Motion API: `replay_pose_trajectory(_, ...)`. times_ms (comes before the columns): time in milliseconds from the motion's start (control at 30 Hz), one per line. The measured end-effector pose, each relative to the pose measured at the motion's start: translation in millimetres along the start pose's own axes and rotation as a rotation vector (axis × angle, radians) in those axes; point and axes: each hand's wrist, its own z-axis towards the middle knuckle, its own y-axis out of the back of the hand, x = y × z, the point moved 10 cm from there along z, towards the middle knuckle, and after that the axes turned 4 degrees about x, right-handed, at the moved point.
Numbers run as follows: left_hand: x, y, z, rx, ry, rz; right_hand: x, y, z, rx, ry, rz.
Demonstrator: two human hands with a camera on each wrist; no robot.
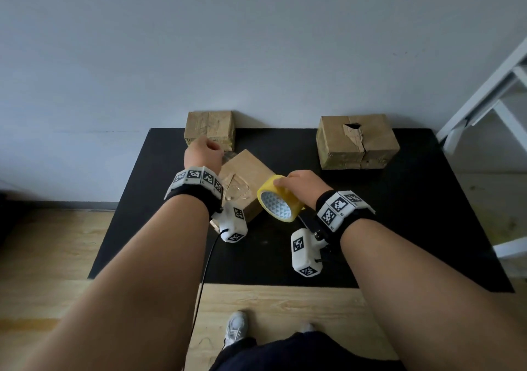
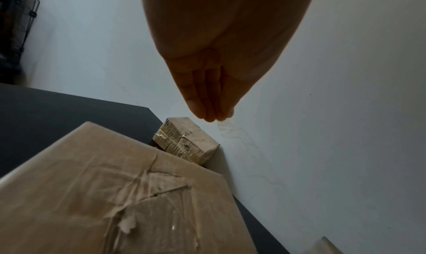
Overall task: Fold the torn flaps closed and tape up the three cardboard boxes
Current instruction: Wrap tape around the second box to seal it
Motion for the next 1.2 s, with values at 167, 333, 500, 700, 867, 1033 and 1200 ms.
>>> replay_pose_trajectory(167,-7,-13,6,0.007,-0.036,-0.017,5,0,5,-0.132,-0.100,-0.170)
replay_pose_trajectory(333,3,-20,30,0.115,-0.027,0.011,-28,-8,5,-0.120,-0.301,-0.281)
replay_pose_trajectory(500,22,-23,50,0.174,-0.032,0.110,-20,-13,7,-0.144,-0.285,-0.187)
replay_pose_trajectory(700,37,-33,67,0.232,-0.031,0.119,-14,-18,12,-0.225,-0.335,-0.247)
replay_pose_trajectory(867,35,-49,80,0.307,-0.055,0.159,-16,-20,20,-0.246,-0.398,-0.280)
replay_pose_trajectory(1033,38,-63,88,0.376,-0.047,0.184,-21,-21,25,-0.268,-0.447,-0.279)
replay_pose_trajectory(1200,49,-77,87,0.436,-0.003,0.173,-32,-27,34,-0.250,-0.488,-0.277)
